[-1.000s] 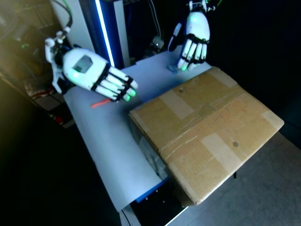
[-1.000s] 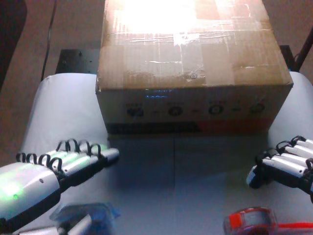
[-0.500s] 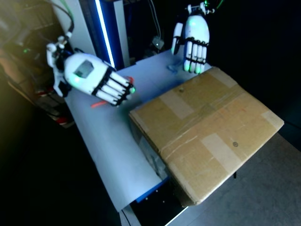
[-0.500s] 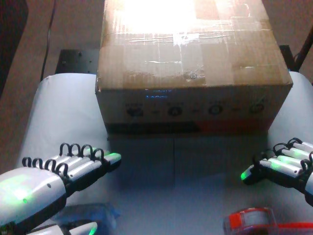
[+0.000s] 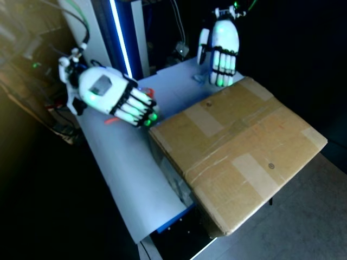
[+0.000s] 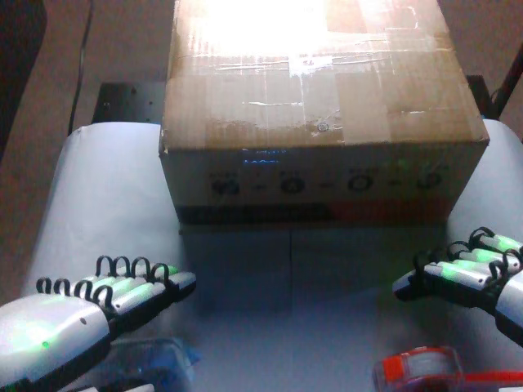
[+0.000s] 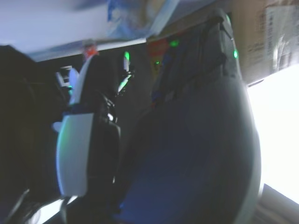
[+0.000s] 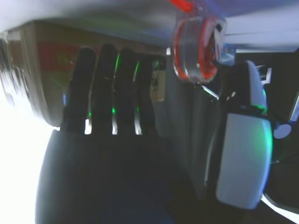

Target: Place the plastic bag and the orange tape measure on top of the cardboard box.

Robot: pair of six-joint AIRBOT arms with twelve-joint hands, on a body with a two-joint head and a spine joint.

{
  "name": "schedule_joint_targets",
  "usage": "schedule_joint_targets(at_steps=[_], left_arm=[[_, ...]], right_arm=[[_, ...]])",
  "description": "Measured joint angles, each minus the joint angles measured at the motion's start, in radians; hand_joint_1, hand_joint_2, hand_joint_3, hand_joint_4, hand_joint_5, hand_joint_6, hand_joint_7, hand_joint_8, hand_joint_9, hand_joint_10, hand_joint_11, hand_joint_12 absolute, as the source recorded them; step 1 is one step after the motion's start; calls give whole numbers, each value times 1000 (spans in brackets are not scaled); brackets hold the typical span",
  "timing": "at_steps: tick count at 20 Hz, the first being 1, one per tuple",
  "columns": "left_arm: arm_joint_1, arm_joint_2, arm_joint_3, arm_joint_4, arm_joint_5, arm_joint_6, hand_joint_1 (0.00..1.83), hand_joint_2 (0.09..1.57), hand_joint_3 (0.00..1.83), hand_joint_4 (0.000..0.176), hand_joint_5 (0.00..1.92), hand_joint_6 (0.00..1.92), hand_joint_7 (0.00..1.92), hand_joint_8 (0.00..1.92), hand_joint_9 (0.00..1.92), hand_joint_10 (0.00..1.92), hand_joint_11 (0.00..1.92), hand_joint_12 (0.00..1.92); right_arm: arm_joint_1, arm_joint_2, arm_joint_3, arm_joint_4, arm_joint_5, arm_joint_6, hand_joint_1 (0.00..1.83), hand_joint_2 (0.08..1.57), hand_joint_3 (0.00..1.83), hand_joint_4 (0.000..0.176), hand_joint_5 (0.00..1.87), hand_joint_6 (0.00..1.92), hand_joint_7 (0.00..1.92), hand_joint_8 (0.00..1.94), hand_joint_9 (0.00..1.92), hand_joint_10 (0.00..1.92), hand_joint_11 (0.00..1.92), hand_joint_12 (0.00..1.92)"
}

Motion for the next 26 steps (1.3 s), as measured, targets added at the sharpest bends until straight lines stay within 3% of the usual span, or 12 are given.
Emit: schedule_joint_targets(at_steps=[5,8,12,16,17,18,20,21,22,23,25,26], left_arm=[[0,-38,12,-25,-19,39,680,1344,21,22,0,0,0,0,0,0,0,0],[0,-63,26,-37,-2,63,661,1338,21,0,0,0,0,0,0,0,0,0],[6,-91,38,-58,20,86,639,1351,28,20,0,0,0,0,0,0,0,0],[13,-109,49,-65,29,91,451,1465,71,0,0,0,0,0,0,0,0,0],[18,-109,50,-64,31,91,516,1488,67,0,55,21,0,0,0,0,0,0],[18,-114,50,-66,37,92,607,1562,65,0,179,94,0,0,0,0,0,0],[21,-115,50,-66,40,92,765,1571,119,0,3,861,0,0,0,0,0,0],[24,-116,50,-64,41,92,812,1546,0,0,297,1879,0,658,0,1335,0,1639],[24,-116,50,-65,41,92,821,1539,0,0,312,1913,0,1178,0,1804,0,1865],[24,-115,50,-64,43,95,1012,1464,0,0,539,1613,173,1841,0,1916,0,1919],[24,-115,51,-70,53,87,1059,1446,4,0,594,1556,204,1921,0,1921,62,1921],[24,-115,56,-72,63,87,1060,1448,0,0,596,1581,207,1921,158,1921,251,1921]], right_arm=[[25,-36,30,4,45,-16,714,855,0,0,284,576,439,273,291,819,0,1523],[32,-53,41,14,58,-46,675,870,1,0,271,505,427,186,257,752,0,1447],[59,-78,51,28,79,-109,650,846,0,0,268,479,440,174,267,778,0,1483],[62,-92,64,24,74,-112,687,808,0,0,325,473,479,185,293,793,12,1586],[62,-96,66,24,71,-112,757,796,0,0,359,473,481,232,281,899,62,1644],[62,-101,67,25,66,-114,981,861,9,0,525,672,462,765,377,1207,271,1656],[63,-103,70,26,57,-114,1182,941,12,0,698,911,561,1105,537,1276,434,1582],[69,-106,71,27,56,-101,1329,1123,7,0,968,1009,793,1212,787,1285,658,1533],[69,-106,71,21,54,-96,1366,1129,0,0,973,978,850,1205,855,1291,777,1532],[69,-107,71,14,52,-96,1483,1176,1,0,790,1101,737,1291,810,1332,694,1663],[69,-107,69,11,48,-91,1482,1215,1,0,700,1138,650,1411,763,1414,637,1765],[69,-107,68,13,50,-86,1483,1213,0,0,681,1134,668,1388,782,1402,639,1765]])
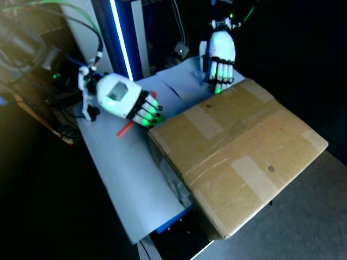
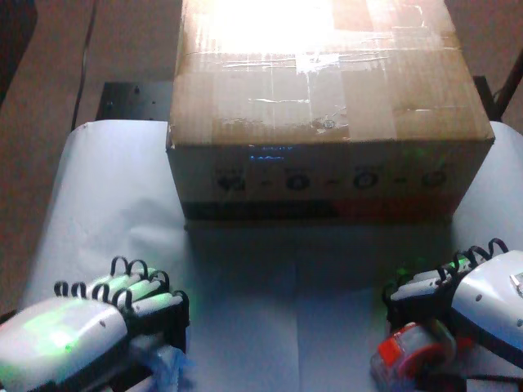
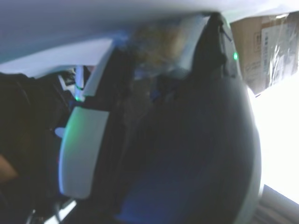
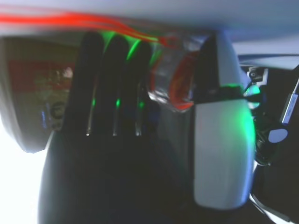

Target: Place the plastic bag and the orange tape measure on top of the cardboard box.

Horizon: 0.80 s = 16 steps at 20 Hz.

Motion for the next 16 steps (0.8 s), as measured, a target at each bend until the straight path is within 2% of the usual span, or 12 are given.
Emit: schedule_joint_targets(at_steps=[1,2,3,5,7,8,9,10,12,14,15,16], left_arm=[[0,0,4,0,10,1,1061,1446,0,0,600,1593,218,1921,418,1921,592,1921],[1,0,4,-2,14,2,1052,1453,1,0,579,1664,244,1921,519,1921,688,1921],[1,0,4,-2,22,4,1210,1428,0,0,491,1681,260,1813,558,1921,677,1921],[1,0,6,-9,36,3,1250,1425,0,0,437,1768,296,1759,539,1921,483,1921],[4,0,7,-10,48,2,1267,1409,0,0,425,1720,368,1745,567,1921,559,1921],[5,0,7,-12,53,2,1454,1318,0,0,470,1562,458,1585,613,1668,610,1921],[5,3,7,-13,58,0,1460,1315,0,0,469,1553,462,1581,616,1659,613,1921],[5,16,2,-13,64,-3,1460,1313,0,0,473,1608,460,1543,615,1608,594,1921],[11,39,-5,-8,72,-13,1460,1314,0,0,508,1617,459,1543,590,1605,557,1921],[15,69,-11,7,83,-58,1462,1309,0,0,517,1593,470,1527,603,1604,565,1921],[16,88,-11,13,82,-97,1458,1310,0,0,495,1598,465,1524,619,1610,586,1921],[25,109,-11,13,78,-113,1256,1422,5,0,397,1829,332,1714,532,1909,413,1921]], right_arm=[[5,-2,0,-2,9,2,1485,1203,0,0,685,1124,688,1341,813,1360,669,1747],[6,-2,0,-1,11,2,1484,1201,0,0,693,1106,689,1337,806,1374,679,1749],[6,-2,0,-2,11,2,1401,1154,0,0,848,977,826,1223,932,1322,897,1584],[11,-2,0,1,15,1,1386,1122,0,0,918,870,883,1160,987,1283,1012,1497],[20,-2,0,-3,20,-2,1385,1123,0,0,910,892,888,1168,978,1277,990,1490],[29,-1,0,-6,31,-3,1482,1183,1,0,738,1119,716,1307,832,1315,709,1689],[37,-1,-2,-8,40,-8,1485,1187,0,0,728,1138,708,1312,827,1318,698,1697],[50,3,-5,-16,56,-11,1403,1139,0,0,887,1031,842,1134,967,1238,881,1564],[58,18,-15,-27,65,-18,1385,1109,0,0,962,934,902,1033,994,1257,953,1548],[58,47,-29,-30,63,-23,1388,1090,0,0,981,1015,966,876,1021,1172,958,1522],[63,68,-41,-33,53,-24,1385,1101,2,0,977,960,900,1044,1004,1204,928,1528],[69,85,-53,-45,20,-24,1383,1106,1,0,981,945,871,1104,997,1199,918,1479]])
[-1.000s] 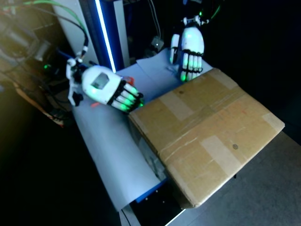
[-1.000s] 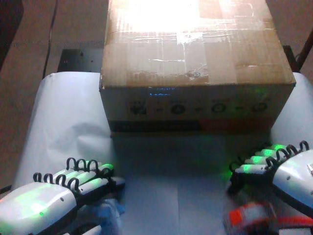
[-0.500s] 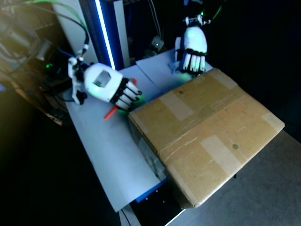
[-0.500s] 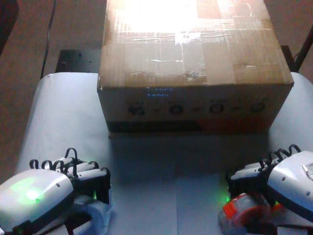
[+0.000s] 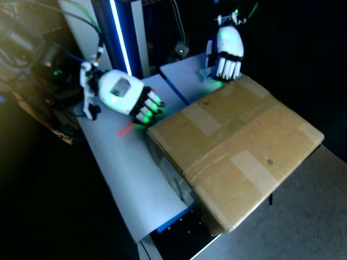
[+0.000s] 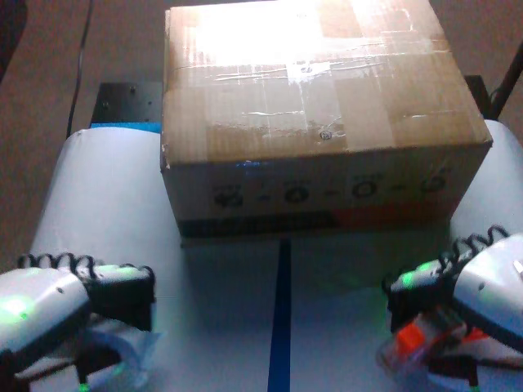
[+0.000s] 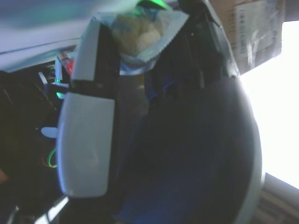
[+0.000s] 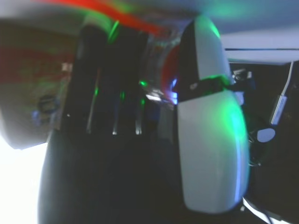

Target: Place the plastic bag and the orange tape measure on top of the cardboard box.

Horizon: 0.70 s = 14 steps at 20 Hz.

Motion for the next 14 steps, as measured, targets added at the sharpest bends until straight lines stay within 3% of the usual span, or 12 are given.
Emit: schedule_joint_targets(at_steps=[1,2,4,5,6,8,9,11,12,13,14], left_arm=[[0,5,0,2,-3,0,1248,1427,4,0,396,1838,327,1719,526,1919,398,1921],[-3,16,0,12,9,-2,1246,1427,1,0,407,1833,341,1713,512,1921,359,1921],[-12,32,-2,21,51,-4,1245,1431,1,0,366,1854,371,1735,497,1921,291,1921],[-14,38,-2,24,76,-5,1243,1435,0,0,366,1863,348,1740,507,1921,373,1921],[-14,42,-2,26,89,-13,1252,1425,0,0,380,1804,350,1733,537,1921,539,1921],[-21,52,-2,40,111,-31,1253,1423,0,0,385,1782,348,1756,542,1921,574,1921],[-30,54,-2,42,121,-34,1253,1422,0,0,392,1775,351,1749,537,1921,544,1921],[-51,77,-11,58,150,-35,1245,1431,1,0,390,1826,367,1770,458,1921,161,1921],[-59,84,-11,66,167,-35,1246,1432,0,0,393,1838,371,1768,447,1921,130,1921],[-68,97,-15,70,200,-35,1244,1434,0,0,382,1855,347,1757,480,1921,246,1921],[-75,104,-15,74,240,-35,1246,1431,0,0,384,1843,348,1751,493,1921,281,1921]], right_arm=[[0,4,-1,-7,-10,0,1383,1106,1,0,982,946,870,1107,1000,1193,920,1471],[5,8,-3,-13,-27,4,1466,1159,7,0,820,1128,747,1222,888,1266,713,1607],[18,10,-3,-18,-37,10,1385,1111,0,0,980,863,868,1158,1002,1223,955,1444],[18,10,-3,-24,-44,12,1381,1118,1,0,970,887,846,1182,982,1256,935,1467],[22,10,-3,-24,-44,13,1388,1097,0,0,1011,857,899,1074,1026,1177,962,1429],[23,19,-3,-27,-51,22,1388,1097,0,0,1017,812,906,1087,1007,1214,954,1441],[29,24,-3,-31,-57,28,1384,1107,4,0,990,836,889,1148,978,1253,940,1475],[50,39,-11,-52,-86,40,1372,1143,5,0,924,914,822,1302,902,1351,918,1543],[66,44,-12,-64,-90,40,1369,1152,5,0,903,945,807,1337,886,1366,911,1561],[95,51,-12,-76,-95,41,1378,1121,0,0,996,879,878,1194,937,1269,934,1553],[121,61,-12,-89,-100,41,1257,1156,3,0,949,922,850,1399,1062,1484,1084,1702]])
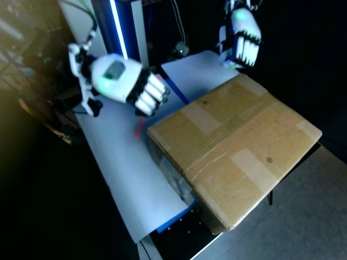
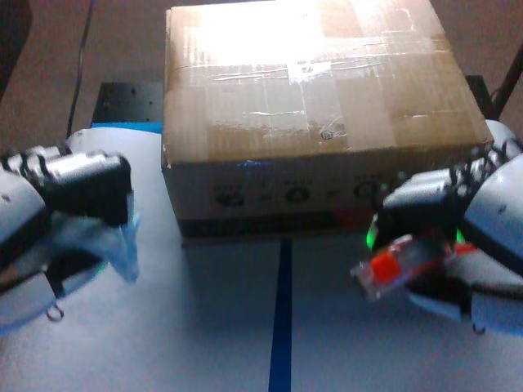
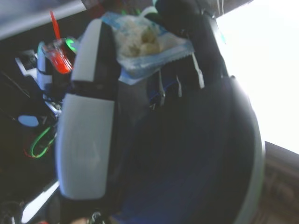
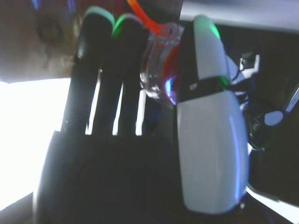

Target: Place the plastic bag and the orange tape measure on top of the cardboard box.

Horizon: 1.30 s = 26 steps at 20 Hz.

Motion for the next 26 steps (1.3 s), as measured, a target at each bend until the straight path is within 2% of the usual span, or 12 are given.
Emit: schedule_joint_targets(at_steps=[5,6,7,9,11,13,15,16,18,23,25,26], left_arm=[[-47,5,10,6,116,-2,1227,1452,0,0,394,1921,342,1788,373,1921,24,1921],[-74,-6,27,4,128,-1,1235,1443,0,0,393,1887,374,1775,388,1921,33,1921],[-101,-19,40,0,134,0,1240,1435,0,0,402,1862,381,1756,408,1921,91,1921],[-136,-42,57,10,135,-1,1244,1429,0,0,393,1823,408,1757,408,1921,69,1921],[-156,-53,64,19,133,-1,1261,1414,0,0,360,1710,460,1786,463,1921,205,1921],[-182,-61,78,19,129,2,1254,1423,0,0,321,1776,462,1779,460,1921,208,1921],[-230,-82,98,19,124,2,1267,1408,0,0,313,1689,509,1752,499,1921,348,1921],[-265,-97,111,29,110,2,1285,1385,0,0,342,1593,551,1727,583,1921,463,1921],[-326,-129,137,63,74,2,1094,1430,4,0,358,1649,580,1919,540,1921,484,1921],[-437,-200,207,76,-17,3,1114,1407,0,0,429,1556,592,1921,669,1921,653,1921],[-457,-220,229,75,-31,3,1106,1405,0,0,414,1637,611,1861,675,1921,702,1921],[-472,-233,238,73,-42,4,1281,1374,6,0,404,1591,557,1729,547,1921,646,1921]], right_arm=[[51,9,6,-33,-46,0,1237,1145,0,0,1047,852,820,1375,1091,1588,1119,1760],[51,13,8,-31,-58,0,1339,1166,0,0,905,856,842,1315,873,1488,835,1681],[51,15,8,-30,-71,0,1358,1165,1,0,868,1015,792,1423,888,1274,771,1641],[58,23,8,-32,-87,0,1368,1153,0,0,884,1036,816,1378,903,1210,753,1634],[65,35,8,-33,-107,0,1366,1154,0,0,894,1032,802,1390,900,1209,751,1634],[72,50,8,-33,-106,0,1361,1165,3,0,888,1020,756,1472,883,1229,755,1629],[87,69,8,-33,-110,-1,1368,1153,0,0,884,1036,816,1378,903,1210,753,1634],[97,79,10,-33,-114,-14,1362,1164,3,0,884,1025,761,1466,885,1227,755,1629],[112,95,17,-33,-122,-35,1368,1153,0,0,884,1036,816,1378,903,1210,753,1634],[167,97,69,-33,-116,-39,1361,1158,0,0,934,1014,746,1439,889,1205,750,1633],[193,97,89,-33,-115,-39,1363,1163,2,0,860,1054,781,1447,893,1219,756,1629],[203,97,98,-33,-116,-39,1361,1158,0,0,933,1014,745,1440,889,1205,750,1634]])
